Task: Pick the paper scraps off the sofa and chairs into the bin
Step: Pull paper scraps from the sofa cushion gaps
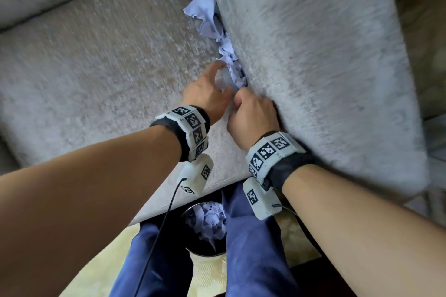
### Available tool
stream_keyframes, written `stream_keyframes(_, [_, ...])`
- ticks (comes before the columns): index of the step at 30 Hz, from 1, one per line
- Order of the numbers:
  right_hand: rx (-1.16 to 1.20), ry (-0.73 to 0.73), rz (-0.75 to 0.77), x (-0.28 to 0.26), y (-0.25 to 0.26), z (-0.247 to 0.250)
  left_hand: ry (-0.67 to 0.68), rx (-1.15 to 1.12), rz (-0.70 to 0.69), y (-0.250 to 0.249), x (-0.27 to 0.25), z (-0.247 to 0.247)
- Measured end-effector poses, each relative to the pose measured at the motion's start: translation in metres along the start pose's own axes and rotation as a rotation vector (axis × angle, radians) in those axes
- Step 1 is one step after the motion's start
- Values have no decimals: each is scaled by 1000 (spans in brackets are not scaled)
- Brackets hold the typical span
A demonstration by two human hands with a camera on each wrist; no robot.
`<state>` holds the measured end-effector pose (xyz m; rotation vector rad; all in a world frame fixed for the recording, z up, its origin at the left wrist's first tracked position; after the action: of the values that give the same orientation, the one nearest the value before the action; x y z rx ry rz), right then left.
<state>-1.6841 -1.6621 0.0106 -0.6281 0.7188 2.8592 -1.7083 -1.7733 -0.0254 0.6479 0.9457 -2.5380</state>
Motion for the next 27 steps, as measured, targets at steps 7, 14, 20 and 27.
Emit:
stream_keyframes(7, [11, 136, 79, -3, -2, 4, 57, 148, -49, -15, 27, -17])
stream_keyframes(14, [-11, 149, 89, -1, -4, 7, -12, 306, -51, -20, 42, -18])
stream_keyframes(20, [-24, 149, 62, 1, -3, 3, -26, 222, -64, -12, 42, -8])
stream_keyframes(27, [-21, 92, -18, 6, -1, -3, -7, 129, -85, 15, 31, 6])
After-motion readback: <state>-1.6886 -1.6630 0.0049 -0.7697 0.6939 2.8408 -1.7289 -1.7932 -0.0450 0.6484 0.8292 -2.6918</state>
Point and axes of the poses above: each hand's wrist, its own x-axis towards the middle knuckle, its own z-axis out of the back of the hand, y = z × x, the point moved 5 cm from there along x, towards the middle knuckle, and after that the axes turned 9 degrees about -y, right-handed, at the moved point
